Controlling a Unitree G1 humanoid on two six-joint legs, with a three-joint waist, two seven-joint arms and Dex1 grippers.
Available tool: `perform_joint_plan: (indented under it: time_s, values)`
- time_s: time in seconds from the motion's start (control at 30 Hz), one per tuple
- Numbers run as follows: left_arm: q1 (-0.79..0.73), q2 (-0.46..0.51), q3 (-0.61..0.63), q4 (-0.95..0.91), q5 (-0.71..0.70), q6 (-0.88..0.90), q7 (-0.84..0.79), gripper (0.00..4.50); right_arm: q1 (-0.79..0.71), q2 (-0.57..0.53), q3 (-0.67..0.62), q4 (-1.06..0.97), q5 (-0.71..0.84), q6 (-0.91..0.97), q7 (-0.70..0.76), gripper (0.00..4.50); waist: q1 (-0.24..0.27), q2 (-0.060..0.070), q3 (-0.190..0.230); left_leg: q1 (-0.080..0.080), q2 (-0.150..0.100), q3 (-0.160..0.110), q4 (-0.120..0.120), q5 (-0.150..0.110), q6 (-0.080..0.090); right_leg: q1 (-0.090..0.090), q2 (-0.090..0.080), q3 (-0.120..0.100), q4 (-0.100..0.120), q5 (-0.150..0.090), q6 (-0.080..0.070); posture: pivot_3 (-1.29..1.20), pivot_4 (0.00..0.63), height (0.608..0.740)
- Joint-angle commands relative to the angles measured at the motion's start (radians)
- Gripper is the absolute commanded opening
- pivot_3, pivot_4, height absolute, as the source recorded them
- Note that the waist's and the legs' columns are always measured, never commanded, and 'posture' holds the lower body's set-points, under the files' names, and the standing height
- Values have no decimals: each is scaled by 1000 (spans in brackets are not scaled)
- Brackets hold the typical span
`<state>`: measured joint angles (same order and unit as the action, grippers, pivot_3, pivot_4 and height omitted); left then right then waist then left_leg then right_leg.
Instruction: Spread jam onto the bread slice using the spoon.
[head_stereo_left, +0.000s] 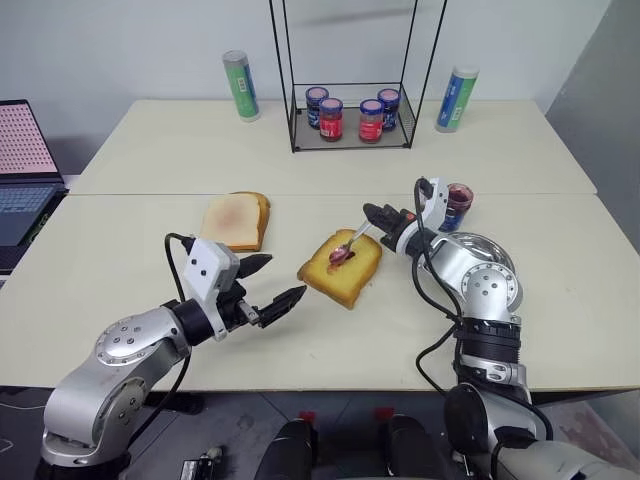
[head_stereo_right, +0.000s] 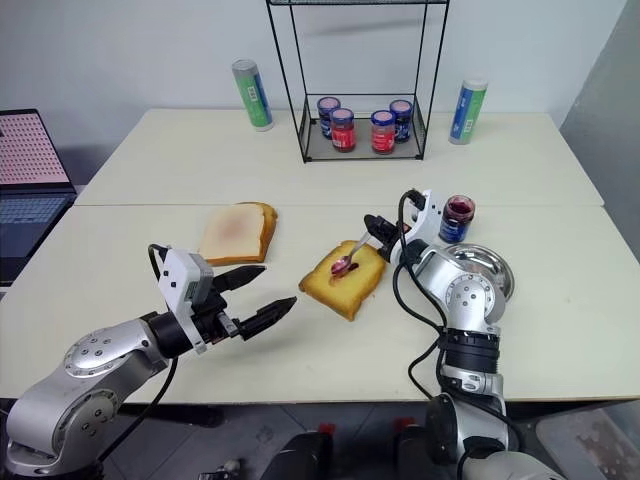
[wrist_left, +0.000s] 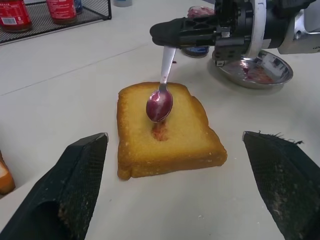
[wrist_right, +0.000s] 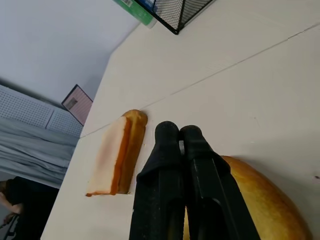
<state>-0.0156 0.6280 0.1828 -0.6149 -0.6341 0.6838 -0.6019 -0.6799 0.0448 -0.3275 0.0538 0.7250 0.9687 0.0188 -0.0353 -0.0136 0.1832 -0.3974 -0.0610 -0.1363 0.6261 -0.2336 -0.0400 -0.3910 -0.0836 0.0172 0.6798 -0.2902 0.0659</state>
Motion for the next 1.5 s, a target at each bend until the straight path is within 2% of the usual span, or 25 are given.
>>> perform_joint_plan:
  time_s: [0.03,0.37,0.67,0.87,1.13,1.5]
  values:
    - [-2,7,10,-28,-4,-21,-4,4500,2,-23,9,-7,-29,-57,-1,12,0,0,0,0,0,0,0,0,0,0,0,0,0,0,0,0,150,740]
    - [-12,10,3,-17,-2,-24,-14,4500,-4,-94,32,17,-106,-156,31,12,0,0,0,0,0,0,0,0,0,0,0,0,0,0,0,0,150,740]
    - [-11,10,7,-18,0,-22,-19,4500,-54,24,-59,-14,79,-47,-55,12,-3,0,0,0,1,0,0,0,0,0,0,0,0,0,0,0,150,740]
    - [-8,8,10,-26,0,-18,-13,4500,-47,47,-15,55,11,-112,-67,12,-6,0,0,0,1,0,0,0,0,0,1,0,0,0,0,0,150,740]
    - [3,9,17,-33,-2,-17,-8,4500,-11,-40,17,67,-49,-115,-31,12,-4,0,0,0,1,0,0,0,0,0,1,0,0,0,0,0,150,740]
    - [-20,5,-5,-10,4,-26,-16,4500,50,-121,-43,-58,30,14,-62,12,4,0,0,0,1,0,0,0,0,1,1,0,-1,0,0,0,150,740]
